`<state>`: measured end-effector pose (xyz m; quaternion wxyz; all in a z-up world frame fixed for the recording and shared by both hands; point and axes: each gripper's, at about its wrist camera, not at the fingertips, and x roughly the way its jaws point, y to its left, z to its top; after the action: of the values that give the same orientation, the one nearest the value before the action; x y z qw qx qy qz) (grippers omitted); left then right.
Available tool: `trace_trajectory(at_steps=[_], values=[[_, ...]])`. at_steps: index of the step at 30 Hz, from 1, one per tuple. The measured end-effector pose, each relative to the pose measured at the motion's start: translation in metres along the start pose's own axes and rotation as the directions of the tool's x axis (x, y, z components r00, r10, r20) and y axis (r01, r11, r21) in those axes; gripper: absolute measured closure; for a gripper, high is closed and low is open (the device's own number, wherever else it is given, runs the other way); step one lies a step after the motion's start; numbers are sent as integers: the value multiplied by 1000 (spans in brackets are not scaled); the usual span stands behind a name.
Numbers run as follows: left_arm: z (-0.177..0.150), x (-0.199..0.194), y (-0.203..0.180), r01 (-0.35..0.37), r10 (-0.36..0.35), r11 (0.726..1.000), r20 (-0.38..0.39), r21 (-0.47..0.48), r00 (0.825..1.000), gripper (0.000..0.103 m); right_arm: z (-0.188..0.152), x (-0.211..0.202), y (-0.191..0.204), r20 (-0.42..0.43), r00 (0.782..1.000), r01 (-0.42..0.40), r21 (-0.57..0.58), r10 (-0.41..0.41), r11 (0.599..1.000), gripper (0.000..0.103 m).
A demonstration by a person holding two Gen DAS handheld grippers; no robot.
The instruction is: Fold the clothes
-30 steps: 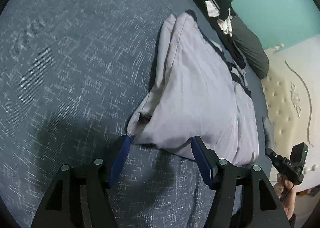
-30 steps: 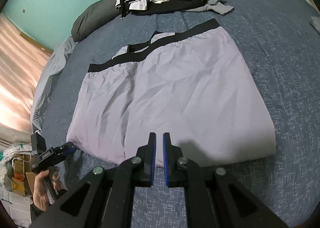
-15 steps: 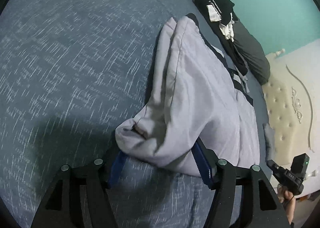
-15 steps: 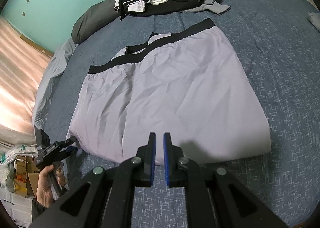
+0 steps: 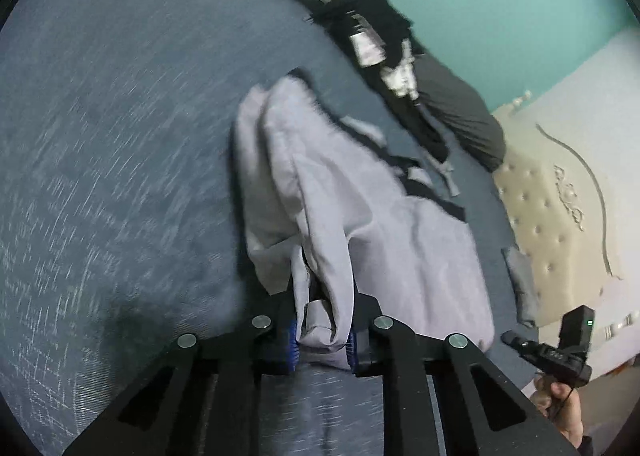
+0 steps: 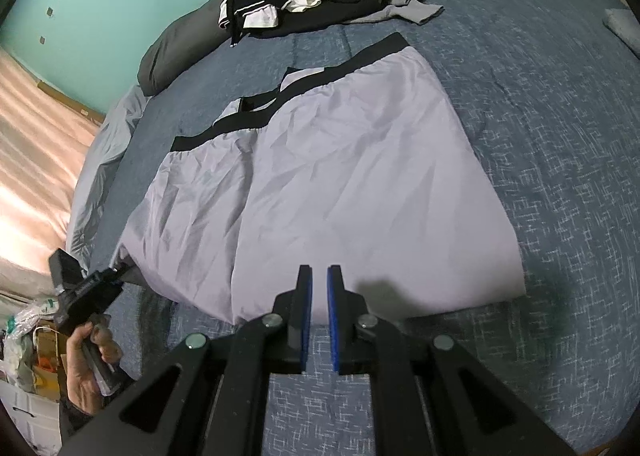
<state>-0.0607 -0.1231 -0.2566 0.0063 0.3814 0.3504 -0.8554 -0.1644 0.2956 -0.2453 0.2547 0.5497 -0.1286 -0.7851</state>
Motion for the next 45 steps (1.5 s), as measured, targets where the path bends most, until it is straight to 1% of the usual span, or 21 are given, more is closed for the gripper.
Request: trace_trajectory(at_steps=[4,7,9,12,16,19,21,23,25,26,28,30,31,33,36,38,40,41,42,43,45], values=[[4,-9,-38,23,-24,996,19,83,1000,87,1,-10,-9,14,1000,-12,14,11,1000,96],[11,-5,-75,40,-44,990,26,139,999,87,3,-19,-18,29,999,-17,30,16,999,96],[15,3,-104,52,-57,981,25,185,998,87,3,-24,-24,36,999,-19,39,17,999,96],[12,21,-152,61,-65,960,8,274,998,87,5,-33,-32,43,999,-18,44,16,999,96],[-2,54,-212,82,-72,920,-42,382,997,87,9,-45,-45,58,998,-8,49,5,999,96],[-22,85,-252,102,-63,884,-99,456,993,87,13,-54,-58,67,998,8,55,-12,998,96],[-39,109,-273,114,-45,858,-148,501,988,87,16,-59,-68,69,997,22,58,-26,998,96],[-60,135,-288,126,-18,835,-202,535,979,87,18,-59,-81,57,998,34,72,-38,997,96],[-82,159,-296,137,15,812,-255,568,967,87,19,-54,-91,34,999,20,99,-23,995,96],[-94,170,-300,137,43,793,-279,593,959,86,19,-50,-97,23,1000,9,117,-12,993,96],[-110,184,-306,130,92,757,-301,641,949,86,21,-48,-101,14,1000,-4,130,2,992,96],[-114,186,-307,130,93,758,-303,640,948,85,23,-47,-100,14,1000,-16,128,14,992,96],[-111,182,-307,134,79,768,-300,626,951,83,24,-47,-99,16,1000,-22,127,20,992,96],[-101,168,-307,135,54,778,-279,614,959,73,27,-45,-97,12,999,-34,127,33,991,95],[-86,147,-305,136,18,792,-246,595,969,64,30,-41,-90,-2,999,-49,115,49,992,95],[-75,136,-294,112,25,806,-222,582,975,56,32,-40,-82,-3,998,-64,100,65,993,94],[-65,124,-283,88,32,818,-197,568,980,53,35,-39,-75,0,997,-82,88,82,993,88],[-59,119,-278,75,36,825,-185,560,982,53,37,-39,-71,1,996,-93,82,93,992,79],[-54,113,-273,63,40,831,-173,553,984,53,39,-38,-67,1,995,-99,79,99,992,66],[-49,108,-267,51,44,837,-161,545,986,53,41,-37,-64,6,994,-108,79,108,991,64],[-38,96,-256,28,53,848,-137,529,989,53,46,-37,-57,18,992,-127,81,126,989,62]])
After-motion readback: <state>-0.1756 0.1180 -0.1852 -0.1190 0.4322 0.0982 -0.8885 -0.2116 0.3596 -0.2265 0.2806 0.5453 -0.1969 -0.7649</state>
